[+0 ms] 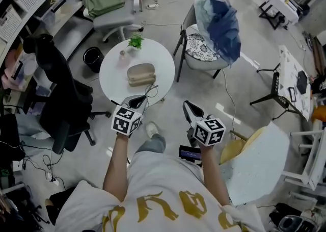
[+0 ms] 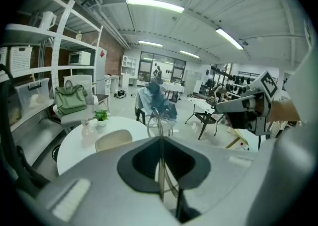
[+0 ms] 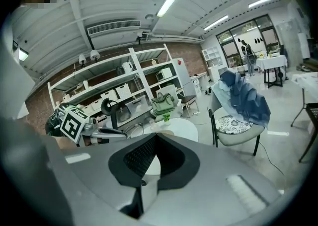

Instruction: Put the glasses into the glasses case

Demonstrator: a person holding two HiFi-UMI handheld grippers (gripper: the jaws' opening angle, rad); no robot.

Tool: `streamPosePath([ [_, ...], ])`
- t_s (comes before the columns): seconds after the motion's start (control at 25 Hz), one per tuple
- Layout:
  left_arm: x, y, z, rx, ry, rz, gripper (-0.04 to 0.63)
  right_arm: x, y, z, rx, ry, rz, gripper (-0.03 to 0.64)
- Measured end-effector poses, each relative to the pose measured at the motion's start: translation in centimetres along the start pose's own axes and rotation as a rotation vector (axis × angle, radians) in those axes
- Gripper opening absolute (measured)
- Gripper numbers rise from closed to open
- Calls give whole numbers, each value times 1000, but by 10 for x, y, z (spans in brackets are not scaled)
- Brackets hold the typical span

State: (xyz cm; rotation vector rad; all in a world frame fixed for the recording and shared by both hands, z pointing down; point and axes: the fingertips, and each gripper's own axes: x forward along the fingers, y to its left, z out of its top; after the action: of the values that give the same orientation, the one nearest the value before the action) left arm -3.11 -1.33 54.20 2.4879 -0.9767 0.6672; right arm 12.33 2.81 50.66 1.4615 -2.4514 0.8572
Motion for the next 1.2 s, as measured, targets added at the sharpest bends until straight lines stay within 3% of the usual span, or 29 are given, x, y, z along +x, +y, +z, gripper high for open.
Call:
streamPosePath([
  [0.48,44,81,32,-4,8,-7,14,101,-13,47,-17,23,27,25],
  [0.84,59,97,43,7,6,-6,14,120,-26,72,78,-15,30,25],
  [1.2,73,120,54,20,22,17,14,154,-34,80,70,15,73,23],
])
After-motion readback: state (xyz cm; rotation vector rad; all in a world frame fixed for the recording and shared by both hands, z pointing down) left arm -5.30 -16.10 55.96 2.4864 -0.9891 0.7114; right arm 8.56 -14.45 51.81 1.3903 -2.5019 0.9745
